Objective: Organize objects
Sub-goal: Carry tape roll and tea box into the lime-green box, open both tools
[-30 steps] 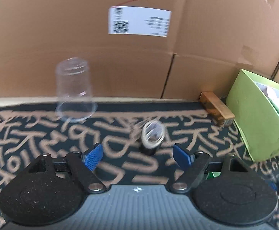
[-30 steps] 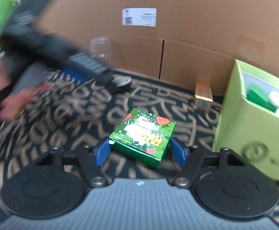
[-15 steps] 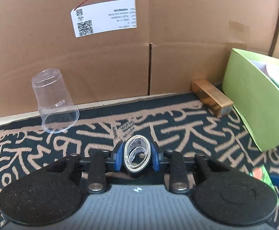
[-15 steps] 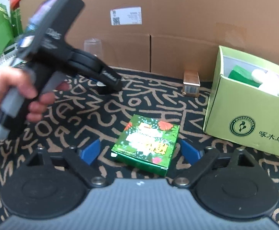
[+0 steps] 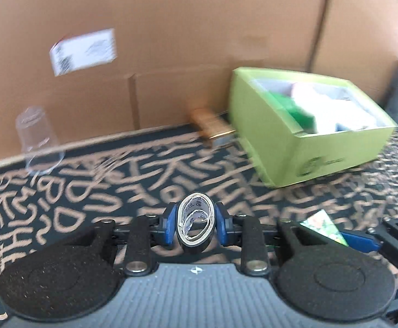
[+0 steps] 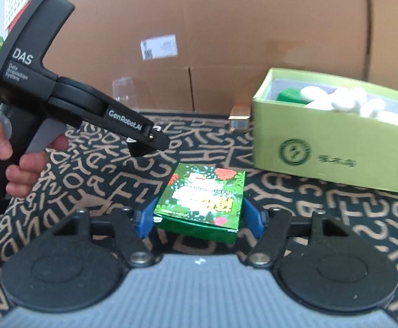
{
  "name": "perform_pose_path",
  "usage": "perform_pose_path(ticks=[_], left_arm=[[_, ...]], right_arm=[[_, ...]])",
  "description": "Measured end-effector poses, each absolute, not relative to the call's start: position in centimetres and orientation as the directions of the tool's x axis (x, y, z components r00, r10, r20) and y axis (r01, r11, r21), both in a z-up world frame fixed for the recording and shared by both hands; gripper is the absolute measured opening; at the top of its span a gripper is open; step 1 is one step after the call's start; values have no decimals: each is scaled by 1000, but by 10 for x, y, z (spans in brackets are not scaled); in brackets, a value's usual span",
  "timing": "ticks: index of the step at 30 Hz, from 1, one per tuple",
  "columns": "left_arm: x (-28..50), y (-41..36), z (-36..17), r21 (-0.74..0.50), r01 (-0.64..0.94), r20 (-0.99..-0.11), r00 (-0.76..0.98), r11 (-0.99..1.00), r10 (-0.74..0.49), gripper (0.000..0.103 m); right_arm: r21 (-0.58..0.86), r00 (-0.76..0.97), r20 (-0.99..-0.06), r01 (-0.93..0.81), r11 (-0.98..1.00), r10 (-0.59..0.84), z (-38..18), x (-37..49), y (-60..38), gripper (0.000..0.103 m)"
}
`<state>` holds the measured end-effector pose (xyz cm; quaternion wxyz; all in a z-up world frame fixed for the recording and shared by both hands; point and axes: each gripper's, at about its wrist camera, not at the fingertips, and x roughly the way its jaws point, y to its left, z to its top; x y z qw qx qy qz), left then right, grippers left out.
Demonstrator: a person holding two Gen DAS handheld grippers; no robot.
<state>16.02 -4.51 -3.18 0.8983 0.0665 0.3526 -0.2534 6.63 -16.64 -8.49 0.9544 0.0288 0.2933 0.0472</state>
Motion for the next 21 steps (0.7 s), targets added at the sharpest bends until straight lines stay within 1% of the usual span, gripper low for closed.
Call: perform_pose_path(ticks=[6, 13, 18, 21], left_arm=[[135, -84, 4, -64, 590, -603, 620, 805, -502, 30], [125, -138, 37, -61, 657, -540, 611, 751, -578, 30], [140, -182, 44, -85, 672, -529, 595, 736, -605, 30], [152, -208, 38, -59, 661, -534, 612, 748, -583, 30]], right_arm=[[88, 881, -469, -20, 996, 59, -55, 30, -197, 65], [66, 929, -366, 81, 995, -52, -22, 9, -246, 65], [37, 930, -335, 171, 985, -150, -7, 15, -288, 65], [23, 924, -331, 214, 977, -194, -3, 27, -312, 65]])
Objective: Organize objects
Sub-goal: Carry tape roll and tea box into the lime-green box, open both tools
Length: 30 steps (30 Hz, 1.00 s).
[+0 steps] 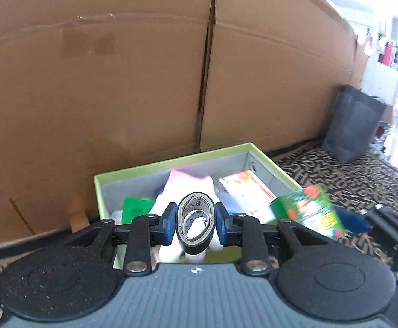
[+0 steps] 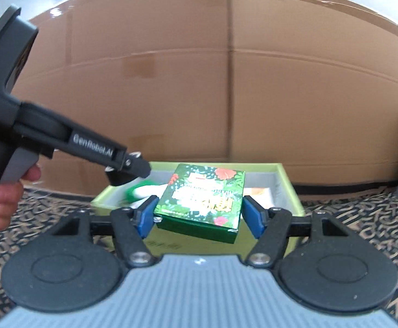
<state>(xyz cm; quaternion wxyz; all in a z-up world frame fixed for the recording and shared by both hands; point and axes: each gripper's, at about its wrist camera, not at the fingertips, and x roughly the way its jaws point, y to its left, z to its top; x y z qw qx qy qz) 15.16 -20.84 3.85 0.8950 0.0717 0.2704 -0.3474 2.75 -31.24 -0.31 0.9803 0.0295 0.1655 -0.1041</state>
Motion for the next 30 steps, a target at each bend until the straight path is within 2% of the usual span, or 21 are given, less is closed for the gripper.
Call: perform_pose_path(ticks=[8, 14, 15, 16, 17, 18, 21, 30], left_arm=[[186, -252, 14, -50, 649, -589, 594, 759, -548, 30], [197, -256, 9, -53, 649, -587, 594, 759, -550, 31], [198, -255, 8, -57, 657, -586, 588, 752, -558, 42], [198, -253, 7, -65, 663, -592, 576, 746, -563, 70], [197, -250, 6, -75, 660, -594, 573, 748, -565, 82], [194, -246, 5, -79, 645, -579, 591, 760, -561, 90], [184, -233, 3, -80, 620, -533, 635, 781, -559, 91], [177, -220, 1, -90, 572, -558, 649, 815, -517, 91]], right_arm=[[33, 905, -347, 274, 961, -246, -8, 67, -371, 65], [0, 898, -369, 260, 966, -241, -22, 97, -382, 67], [2, 900, -372, 245, 969, -227, -25, 100, -383, 74], [0, 898, -380, 238, 971, -221, -27, 101, -385, 87], [-3, 898, -375, 246, 969, -229, -30, 99, -384, 92], [-8, 902, -360, 252, 968, -238, -31, 95, -382, 98], [-20, 910, -320, 272, 962, -264, -37, 78, -374, 103], [14, 908, -321, 288, 957, -269, -36, 49, -361, 103]])
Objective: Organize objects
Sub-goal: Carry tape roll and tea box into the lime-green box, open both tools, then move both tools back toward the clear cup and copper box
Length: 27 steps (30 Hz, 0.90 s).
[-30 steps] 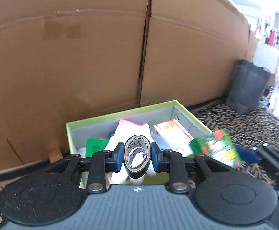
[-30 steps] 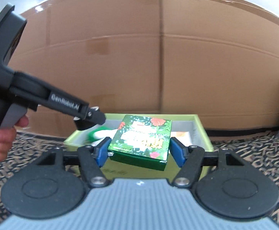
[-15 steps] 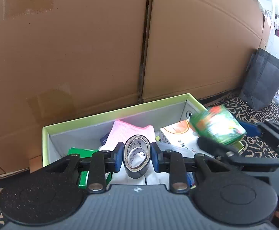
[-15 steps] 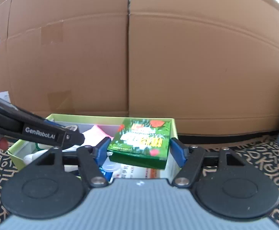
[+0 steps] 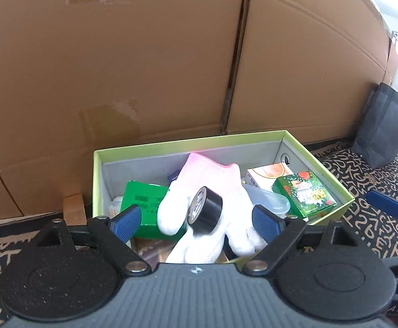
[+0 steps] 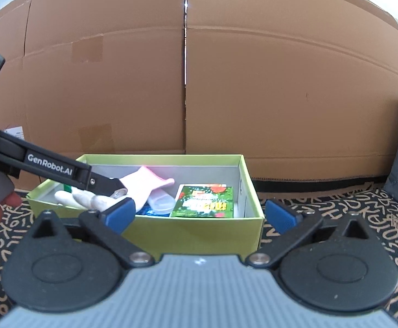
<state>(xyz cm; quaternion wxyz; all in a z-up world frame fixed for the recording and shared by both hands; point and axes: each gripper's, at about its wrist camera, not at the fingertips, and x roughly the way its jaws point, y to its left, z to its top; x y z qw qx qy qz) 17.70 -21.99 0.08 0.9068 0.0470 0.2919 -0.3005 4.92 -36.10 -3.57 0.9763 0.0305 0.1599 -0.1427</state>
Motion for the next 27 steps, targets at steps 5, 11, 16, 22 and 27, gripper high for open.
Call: perform_pose_path(ticks=[5, 11, 16, 22, 27], left_arm=[[165, -209, 8, -88, 568, -551, 657, 818, -515, 91], [151, -192, 15, -82, 565, -537, 669, 821, -514, 91], [140, -166, 19, -90, 551, -523, 683, 830, -510, 91], [129, -109, 6, -122, 485, -537, 702, 866, -468, 91], [131, -59, -12, -114, 392, -578, 721, 913, -382, 91]], right_arm=[[25, 919, -303, 272, 962, -252, -22, 41, -349, 103], [20, 930, -284, 249, 968, -233, -11, 34, -329, 103], [19, 935, -283, 230, 973, -215, -4, 29, -311, 103], [15, 947, -282, 164, 986, -153, 1, 24, -279, 103], [9, 952, -304, 54, 999, -49, -2, 33, -240, 103]])
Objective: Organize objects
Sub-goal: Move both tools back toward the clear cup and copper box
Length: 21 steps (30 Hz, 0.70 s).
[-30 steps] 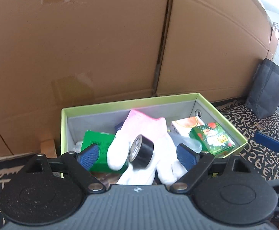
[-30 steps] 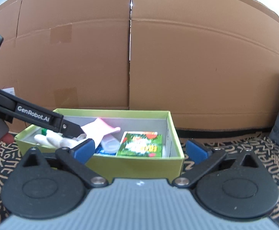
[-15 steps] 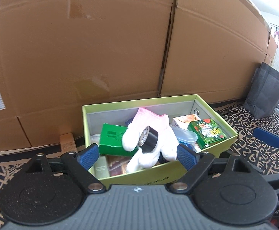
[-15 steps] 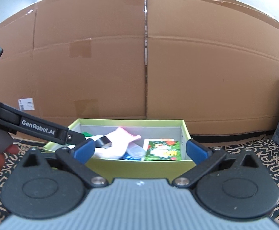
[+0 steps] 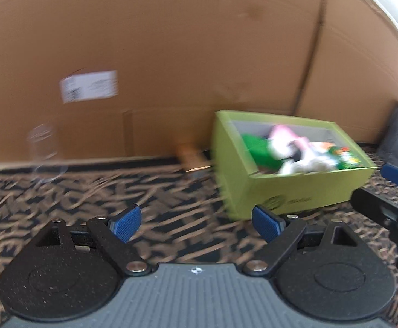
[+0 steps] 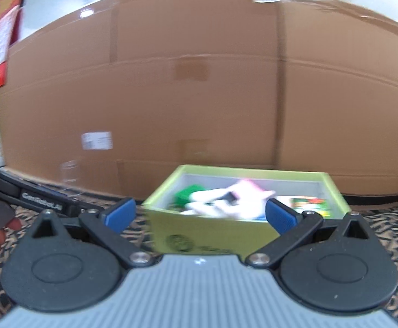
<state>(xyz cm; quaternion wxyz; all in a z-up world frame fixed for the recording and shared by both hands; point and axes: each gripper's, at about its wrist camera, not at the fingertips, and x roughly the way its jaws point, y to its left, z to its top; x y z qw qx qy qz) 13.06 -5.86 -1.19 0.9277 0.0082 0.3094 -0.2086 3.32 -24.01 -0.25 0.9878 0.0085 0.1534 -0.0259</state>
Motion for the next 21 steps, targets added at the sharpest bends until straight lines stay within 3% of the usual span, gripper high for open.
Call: perform_pose_path(ticks=[7, 12, 21], left_arm=[[142, 14, -13, -137, 246, -591, 757, 959, -279, 91], [151, 46, -10, -133, 198, -577, 781, 971, -238, 91], [179, 85, -16, -144, 131, -578, 793, 981, -190, 91]], right_arm=[[12, 924, -373, -91, 996, 88, -13, 70, -172, 103], [-15, 913, -401, -86, 996, 73, -21, 117, -127, 103], [-211, 859, -481, 82, 974, -177, -59, 229, -85, 103]])
